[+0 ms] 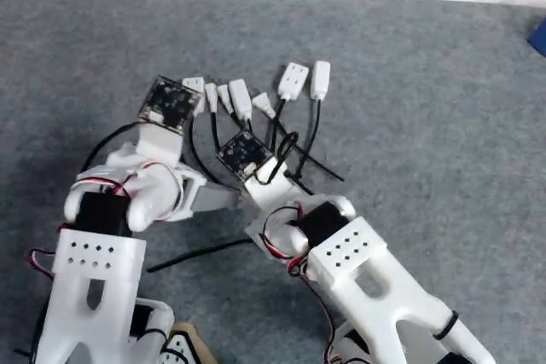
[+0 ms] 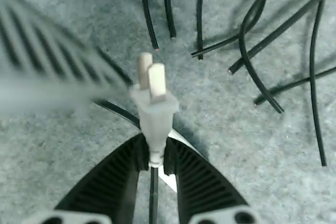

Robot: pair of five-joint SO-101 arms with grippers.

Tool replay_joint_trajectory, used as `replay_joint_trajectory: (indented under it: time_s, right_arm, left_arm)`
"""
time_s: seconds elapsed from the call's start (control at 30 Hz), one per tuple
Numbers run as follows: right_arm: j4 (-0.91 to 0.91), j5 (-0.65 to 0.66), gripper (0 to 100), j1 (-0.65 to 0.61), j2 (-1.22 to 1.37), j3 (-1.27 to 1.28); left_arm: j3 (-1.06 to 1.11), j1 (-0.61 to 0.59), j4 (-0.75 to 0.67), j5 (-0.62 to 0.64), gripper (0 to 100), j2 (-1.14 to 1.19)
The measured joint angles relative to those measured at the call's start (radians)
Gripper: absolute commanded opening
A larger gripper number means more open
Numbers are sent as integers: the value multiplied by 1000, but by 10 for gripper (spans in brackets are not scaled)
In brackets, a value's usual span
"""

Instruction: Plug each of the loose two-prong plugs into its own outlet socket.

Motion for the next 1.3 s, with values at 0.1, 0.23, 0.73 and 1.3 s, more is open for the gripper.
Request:
replay_joint_trajectory:
  time_s: [0.1, 0.23, 0.73, 1.3]
  right_arm:
    - [0, 0, 6, 0, 0, 0]
    - [0, 0, 6, 0, -6, 0]
    - [304, 35, 6, -2, -6, -336]
    - [400, 48, 6, 41, -5, -390]
  left_arm:
    - [0, 49, 0, 38, 461, 0]
    - [34, 103, 0, 57, 461, 0]
    - [89, 55, -123, 58, 461, -2]
    - [180, 44, -167, 63, 461, -6]
